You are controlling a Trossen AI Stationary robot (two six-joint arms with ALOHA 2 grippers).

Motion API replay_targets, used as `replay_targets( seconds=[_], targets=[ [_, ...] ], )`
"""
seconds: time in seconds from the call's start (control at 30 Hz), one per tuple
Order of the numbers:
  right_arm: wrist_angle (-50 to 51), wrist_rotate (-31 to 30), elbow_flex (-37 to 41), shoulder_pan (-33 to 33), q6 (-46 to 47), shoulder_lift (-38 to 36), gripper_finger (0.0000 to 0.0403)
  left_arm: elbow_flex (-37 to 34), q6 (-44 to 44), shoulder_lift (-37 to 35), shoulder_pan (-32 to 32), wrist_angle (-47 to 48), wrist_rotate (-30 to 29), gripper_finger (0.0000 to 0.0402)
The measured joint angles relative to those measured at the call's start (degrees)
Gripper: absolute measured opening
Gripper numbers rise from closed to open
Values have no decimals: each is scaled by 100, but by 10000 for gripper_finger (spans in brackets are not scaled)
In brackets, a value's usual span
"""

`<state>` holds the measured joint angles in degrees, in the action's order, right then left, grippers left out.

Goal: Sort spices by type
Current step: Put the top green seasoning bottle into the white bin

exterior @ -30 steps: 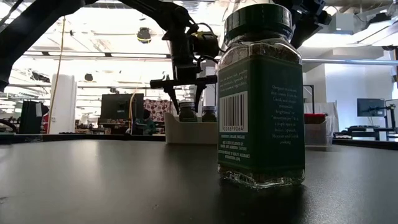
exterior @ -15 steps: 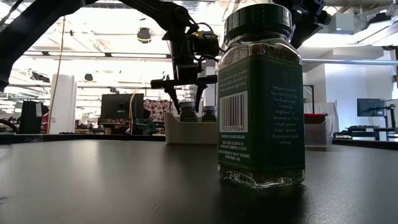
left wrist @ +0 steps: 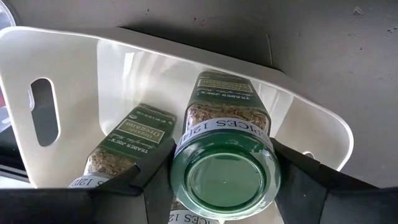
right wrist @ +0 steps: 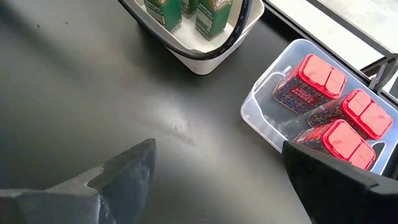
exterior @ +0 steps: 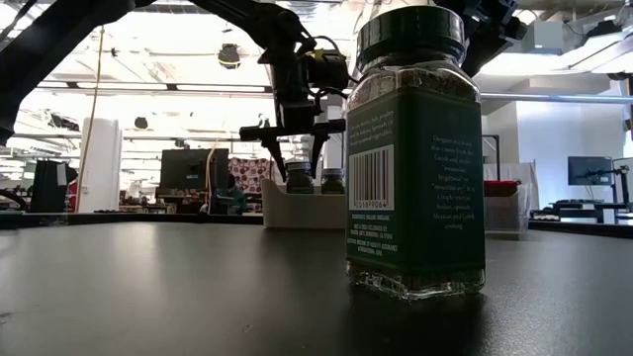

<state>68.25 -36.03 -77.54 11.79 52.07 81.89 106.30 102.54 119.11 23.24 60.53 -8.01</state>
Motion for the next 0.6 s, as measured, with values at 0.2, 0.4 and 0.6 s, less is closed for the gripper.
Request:
replay_targets(
  seconds=[0.2, 0.4, 0.6],
  targets=[
    [0, 2, 0, 0, 0, 0, 375, 0, 24, 0, -15, -5, -20, 218],
    [-22, 7, 0, 0, 0, 0, 375, 0, 45, 0, -31, -36, -22, 218],
    [-22, 9, 0, 0, 0, 0, 375, 0, 72, 0, -31, -52, -22, 218]
  ],
)
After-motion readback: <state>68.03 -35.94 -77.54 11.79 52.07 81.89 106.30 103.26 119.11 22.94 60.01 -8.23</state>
